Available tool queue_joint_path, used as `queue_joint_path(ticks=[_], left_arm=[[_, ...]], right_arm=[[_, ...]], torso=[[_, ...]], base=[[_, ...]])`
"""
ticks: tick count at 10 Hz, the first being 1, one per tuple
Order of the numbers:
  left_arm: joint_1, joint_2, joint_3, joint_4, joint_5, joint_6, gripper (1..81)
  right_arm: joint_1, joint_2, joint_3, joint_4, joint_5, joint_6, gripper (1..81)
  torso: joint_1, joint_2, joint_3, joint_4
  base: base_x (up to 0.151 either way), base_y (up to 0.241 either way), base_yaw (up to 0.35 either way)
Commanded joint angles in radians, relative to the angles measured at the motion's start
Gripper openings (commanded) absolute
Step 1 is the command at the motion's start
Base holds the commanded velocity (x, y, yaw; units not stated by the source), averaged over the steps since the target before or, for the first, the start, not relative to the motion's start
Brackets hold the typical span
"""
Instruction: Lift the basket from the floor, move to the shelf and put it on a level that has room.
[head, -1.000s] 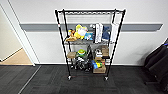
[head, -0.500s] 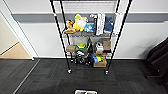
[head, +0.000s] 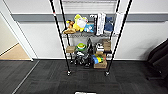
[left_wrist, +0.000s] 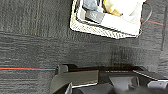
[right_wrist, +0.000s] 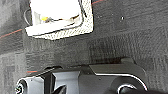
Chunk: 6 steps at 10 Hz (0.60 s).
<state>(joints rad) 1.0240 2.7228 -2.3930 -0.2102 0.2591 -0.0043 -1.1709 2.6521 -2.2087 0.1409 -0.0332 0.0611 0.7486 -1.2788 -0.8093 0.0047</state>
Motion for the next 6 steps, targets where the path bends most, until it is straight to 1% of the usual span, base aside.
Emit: queue_joint_path(ticks=[1, 3, 4, 6], left_arm=[[-0.124, -0.014, -0.005, -0.043, 0.109, 0.000, 81.1], [-0.163, -0.006, -0.005, -0.046, 0.126, 0.000, 81.1], [-0.179, -0.003, -0.006, -0.046, 0.134, -0.002, 81.1], [-0.206, 0.002, -0.006, -0.047, 0.137, -0.008, 81.1]], right_arm=[[0.098, -0.028, 0.021, 0.037, -0.085, 0.002, 81.1], [0.141, -0.028, 0.018, 0.049, -0.114, 0.002, 81.1], [0.159, -0.028, 0.020, 0.055, -0.120, 0.002, 81.1], [0.199, -0.022, 0.018, 0.062, -0.142, 0.002, 81.1]], torso=[[0.062, -0.096, 0.000, 0.000], [0.105, -0.164, 0.000, 0.000], [0.126, -0.198, -0.083, 0.000], [0.159, -0.252, -0.106, 0.000]], base=[[0.000, 0.000, 0.000], [0.000, 0.000, 0.000], [0.000, 0.000, 0.000], [0.000, 0.000, 0.000]])
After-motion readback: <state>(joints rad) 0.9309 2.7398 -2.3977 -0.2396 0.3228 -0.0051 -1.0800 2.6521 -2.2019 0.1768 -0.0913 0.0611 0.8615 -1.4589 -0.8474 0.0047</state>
